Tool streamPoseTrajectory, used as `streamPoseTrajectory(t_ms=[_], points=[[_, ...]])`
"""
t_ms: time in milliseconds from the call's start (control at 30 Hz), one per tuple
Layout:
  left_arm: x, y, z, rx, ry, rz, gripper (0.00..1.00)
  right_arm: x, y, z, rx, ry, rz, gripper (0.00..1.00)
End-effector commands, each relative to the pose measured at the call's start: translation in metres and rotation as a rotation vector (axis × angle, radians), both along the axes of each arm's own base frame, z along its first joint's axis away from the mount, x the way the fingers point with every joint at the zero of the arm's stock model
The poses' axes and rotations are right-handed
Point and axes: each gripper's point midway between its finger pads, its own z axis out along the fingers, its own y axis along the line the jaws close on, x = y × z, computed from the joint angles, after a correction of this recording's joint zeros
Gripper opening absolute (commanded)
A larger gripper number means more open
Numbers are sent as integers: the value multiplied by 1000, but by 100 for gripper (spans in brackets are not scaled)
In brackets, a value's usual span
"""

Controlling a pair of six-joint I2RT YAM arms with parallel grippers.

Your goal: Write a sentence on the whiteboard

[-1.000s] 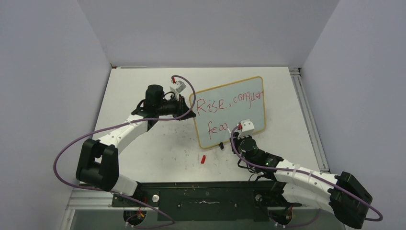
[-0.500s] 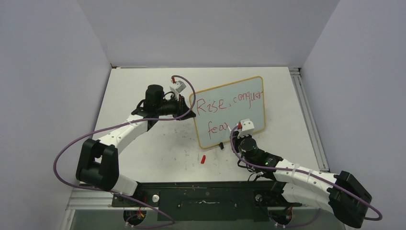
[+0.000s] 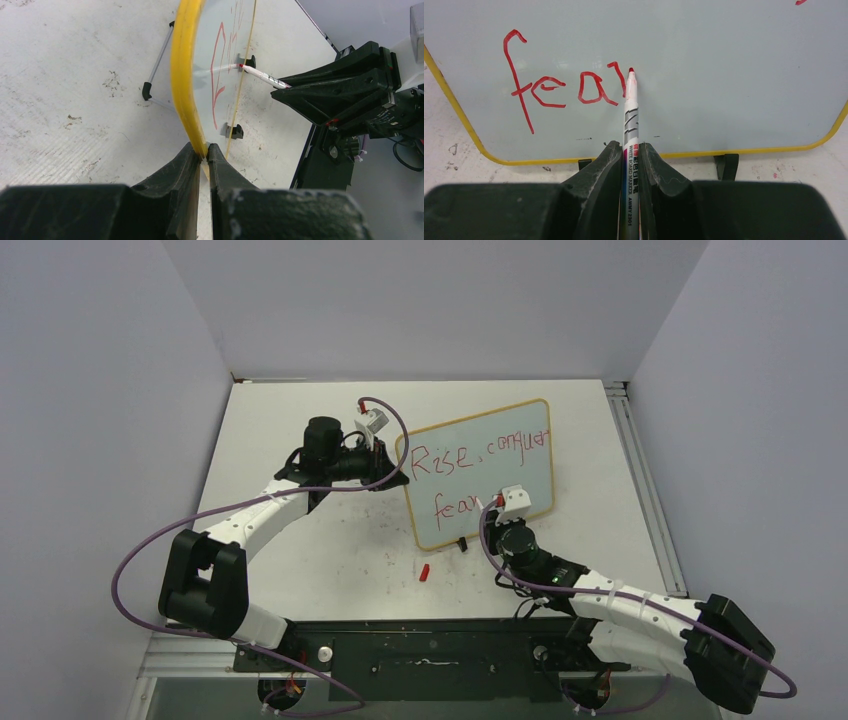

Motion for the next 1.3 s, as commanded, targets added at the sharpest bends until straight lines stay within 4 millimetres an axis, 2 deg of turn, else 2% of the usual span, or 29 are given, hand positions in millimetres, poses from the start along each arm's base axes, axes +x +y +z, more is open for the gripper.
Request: streamPoseTrajectory(t_ms=[0, 333, 500, 633, 867, 1267], points=[[2, -5, 37, -49, -112, -31, 0, 15, 2, 28, 52, -72, -50, 5], [2, -5, 37, -50, -114, -31, 0, 15, -4, 22, 48, -56, -76, 5], [2, -5, 37, -50, -113, -31, 0, 12, -8, 30, 70, -69, -76, 5], [2, -5, 37, -50, -112, -33, 0, 9, -18, 38, 80, -93, -102, 5], [1, -5, 38, -52, -115, -32, 0, 10, -21, 27, 47, -69, -108, 5], [2, -5, 37, -51, -113, -31, 0, 17, -19, 20, 39, -57, -97, 5]])
